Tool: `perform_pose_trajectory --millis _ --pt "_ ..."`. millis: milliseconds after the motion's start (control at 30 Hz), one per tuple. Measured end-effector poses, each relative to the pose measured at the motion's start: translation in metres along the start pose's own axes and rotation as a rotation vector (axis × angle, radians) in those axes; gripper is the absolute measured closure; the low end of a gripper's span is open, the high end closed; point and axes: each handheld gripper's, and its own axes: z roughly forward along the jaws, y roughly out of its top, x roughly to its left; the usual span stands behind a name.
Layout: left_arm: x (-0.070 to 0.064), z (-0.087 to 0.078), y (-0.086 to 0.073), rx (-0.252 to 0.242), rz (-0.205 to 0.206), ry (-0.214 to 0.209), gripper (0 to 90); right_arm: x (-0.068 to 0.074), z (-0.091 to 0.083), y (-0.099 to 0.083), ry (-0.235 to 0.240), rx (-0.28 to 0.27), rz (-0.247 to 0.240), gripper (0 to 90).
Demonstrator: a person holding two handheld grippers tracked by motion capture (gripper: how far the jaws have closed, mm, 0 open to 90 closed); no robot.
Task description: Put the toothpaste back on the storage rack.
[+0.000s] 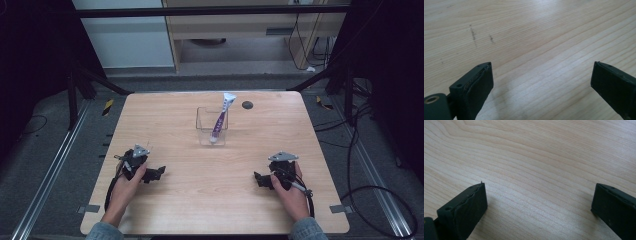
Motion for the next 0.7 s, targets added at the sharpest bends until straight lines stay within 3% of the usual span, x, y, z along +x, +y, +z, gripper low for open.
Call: perform_pose_trajectory --millis 267,400,700 --pt "0.015 0.014 -0.004 0.015 -0.012 0.047 4.1 0.000 0.000 0.000 0.000 0.000 -0.001 0.4" --pt "0.020 0.018 -0.006 0.000 -0.035 0.040 1.7 0.000 0.000 0.000 0.001 0.000 0.000 0.4" --pt "0.024 0.020 -0.006 -0.010 -0.041 0.040 0.0 0.000 0.000 0.000 0.001 0.000 0.000 0.4"
